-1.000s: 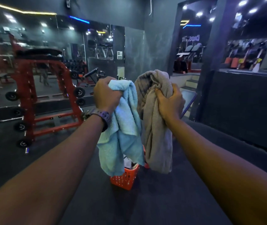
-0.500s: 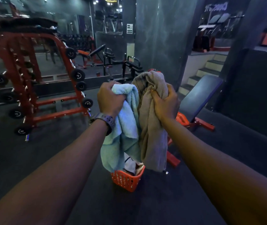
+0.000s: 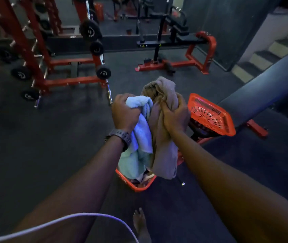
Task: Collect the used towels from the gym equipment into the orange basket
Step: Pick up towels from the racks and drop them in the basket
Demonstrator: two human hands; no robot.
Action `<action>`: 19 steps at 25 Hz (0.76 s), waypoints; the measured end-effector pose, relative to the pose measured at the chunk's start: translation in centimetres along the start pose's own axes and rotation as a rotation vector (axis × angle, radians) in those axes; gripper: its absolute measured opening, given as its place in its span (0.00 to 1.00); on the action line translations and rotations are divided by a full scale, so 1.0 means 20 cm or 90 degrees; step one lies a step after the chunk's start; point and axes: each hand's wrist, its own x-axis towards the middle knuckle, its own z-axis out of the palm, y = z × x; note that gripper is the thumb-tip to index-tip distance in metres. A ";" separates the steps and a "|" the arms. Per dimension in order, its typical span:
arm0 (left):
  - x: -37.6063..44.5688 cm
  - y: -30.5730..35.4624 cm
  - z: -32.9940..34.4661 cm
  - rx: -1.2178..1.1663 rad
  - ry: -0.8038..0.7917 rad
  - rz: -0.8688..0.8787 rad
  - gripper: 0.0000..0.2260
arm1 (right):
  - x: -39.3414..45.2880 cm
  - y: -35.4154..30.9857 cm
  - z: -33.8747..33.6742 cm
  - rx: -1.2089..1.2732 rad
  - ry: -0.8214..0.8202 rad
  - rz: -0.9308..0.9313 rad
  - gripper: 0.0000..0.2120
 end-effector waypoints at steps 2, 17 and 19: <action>0.07 -0.24 0.16 0.000 0.022 -0.042 0.07 | 0.11 0.21 0.16 -0.018 -0.044 0.011 0.15; -0.20 -1.77 0.81 0.180 -0.026 -0.361 0.24 | 0.29 1.88 1.08 -0.167 -0.486 -0.061 0.24; -0.32 -1.96 0.87 0.306 -0.146 -0.416 0.41 | 0.29 2.12 1.10 -0.232 -0.608 -0.100 0.29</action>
